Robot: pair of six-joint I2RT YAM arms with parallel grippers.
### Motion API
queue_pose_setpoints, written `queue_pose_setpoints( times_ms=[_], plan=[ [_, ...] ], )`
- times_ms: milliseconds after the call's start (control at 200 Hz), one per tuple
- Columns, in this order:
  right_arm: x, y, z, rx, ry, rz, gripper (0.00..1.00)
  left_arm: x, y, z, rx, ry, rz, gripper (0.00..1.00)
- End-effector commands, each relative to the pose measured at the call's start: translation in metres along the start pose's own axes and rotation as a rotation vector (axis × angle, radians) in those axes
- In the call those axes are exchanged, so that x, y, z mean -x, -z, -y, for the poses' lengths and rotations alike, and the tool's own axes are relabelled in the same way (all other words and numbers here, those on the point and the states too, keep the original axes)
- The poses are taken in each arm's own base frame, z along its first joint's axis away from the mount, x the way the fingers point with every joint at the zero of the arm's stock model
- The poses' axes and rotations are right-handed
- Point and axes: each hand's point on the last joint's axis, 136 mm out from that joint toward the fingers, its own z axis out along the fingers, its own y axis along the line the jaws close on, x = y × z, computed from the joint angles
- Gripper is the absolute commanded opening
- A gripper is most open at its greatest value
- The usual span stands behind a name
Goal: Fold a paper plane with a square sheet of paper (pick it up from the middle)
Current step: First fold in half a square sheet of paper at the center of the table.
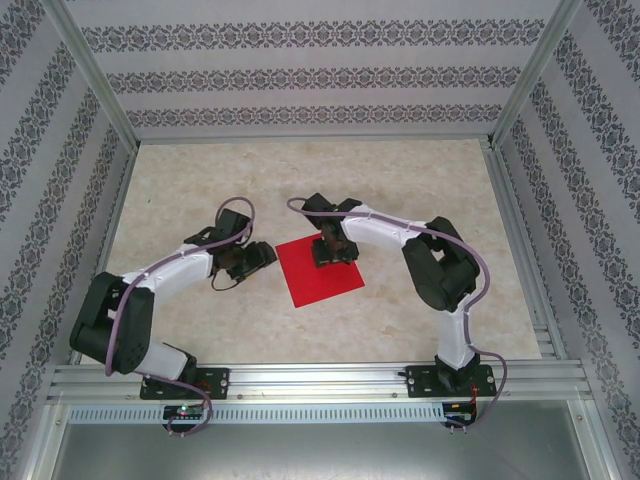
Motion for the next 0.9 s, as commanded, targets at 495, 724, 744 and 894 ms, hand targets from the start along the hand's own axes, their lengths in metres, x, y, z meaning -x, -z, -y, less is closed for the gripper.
queue_pose_setpoints(
  times_ms=[495, 724, 744, 894],
  plan=[
    [-0.003, -0.019, 0.005, 0.194, -0.034, -0.07, 0.62, -0.014, -0.058, 0.033, 0.001, -0.009, -0.077, 0.04],
    [-0.015, -0.027, -0.006, 0.276, -0.033, -0.114, 0.64, -0.023, -0.067, 0.017, 0.06, 0.006, -0.104, 0.01],
    [-0.017, -0.027, -0.008, 0.287, -0.034, -0.118, 0.64, -0.023, -0.067, 0.015, 0.064, 0.008, -0.105, 0.01],
    [-0.02, -0.027, -0.016, 0.338, -0.038, -0.125, 0.66, -0.027, -0.069, 0.009, 0.083, 0.011, -0.112, 0.0]
  ],
)
